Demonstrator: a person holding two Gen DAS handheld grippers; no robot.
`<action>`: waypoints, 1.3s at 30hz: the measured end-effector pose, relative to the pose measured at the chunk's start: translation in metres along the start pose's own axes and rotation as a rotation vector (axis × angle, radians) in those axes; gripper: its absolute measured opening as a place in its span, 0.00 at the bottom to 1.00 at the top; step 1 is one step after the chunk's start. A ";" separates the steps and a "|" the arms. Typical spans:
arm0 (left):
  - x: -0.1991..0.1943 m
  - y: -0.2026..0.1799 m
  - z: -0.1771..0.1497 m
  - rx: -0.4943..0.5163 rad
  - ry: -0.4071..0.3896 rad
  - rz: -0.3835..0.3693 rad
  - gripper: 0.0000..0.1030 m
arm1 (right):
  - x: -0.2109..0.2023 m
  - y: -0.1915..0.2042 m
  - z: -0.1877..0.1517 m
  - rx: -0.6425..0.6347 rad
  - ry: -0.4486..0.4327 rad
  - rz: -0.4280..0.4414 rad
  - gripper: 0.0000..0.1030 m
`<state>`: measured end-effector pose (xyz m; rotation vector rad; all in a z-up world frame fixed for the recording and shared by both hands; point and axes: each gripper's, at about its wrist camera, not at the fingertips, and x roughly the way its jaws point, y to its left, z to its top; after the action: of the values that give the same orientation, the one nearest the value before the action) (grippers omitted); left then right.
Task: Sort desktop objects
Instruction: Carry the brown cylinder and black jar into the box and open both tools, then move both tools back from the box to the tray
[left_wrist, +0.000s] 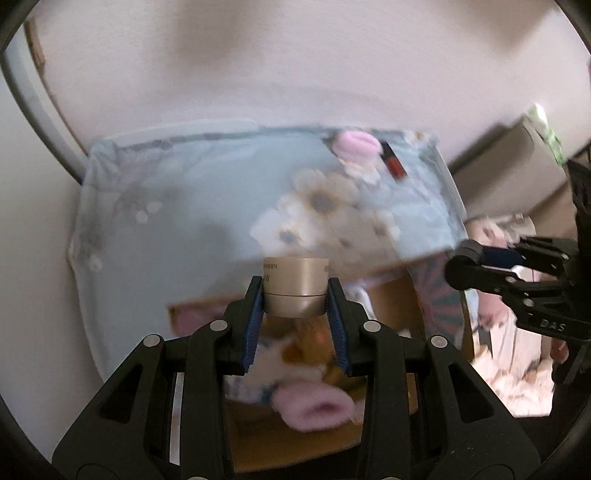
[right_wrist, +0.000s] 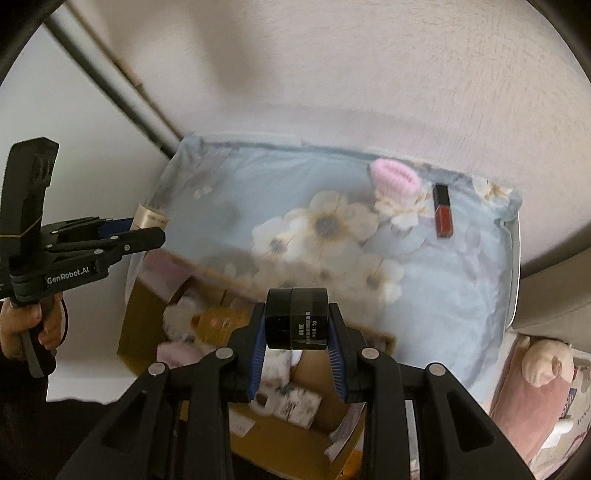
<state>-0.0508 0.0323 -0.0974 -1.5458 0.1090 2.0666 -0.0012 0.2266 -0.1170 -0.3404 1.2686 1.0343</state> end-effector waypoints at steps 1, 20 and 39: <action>0.001 -0.006 -0.007 0.008 0.011 -0.010 0.29 | 0.001 0.003 -0.005 -0.005 0.007 0.000 0.28; 0.039 -0.032 -0.084 0.063 0.162 -0.014 0.29 | 0.042 0.023 -0.085 -0.023 0.118 -0.038 0.27; 0.050 -0.038 -0.080 0.099 0.202 0.051 1.00 | 0.047 0.020 -0.084 -0.012 0.079 0.002 0.77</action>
<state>0.0273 0.0532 -0.1601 -1.7022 0.3237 1.9081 -0.0714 0.1979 -0.1796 -0.3930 1.3342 1.0392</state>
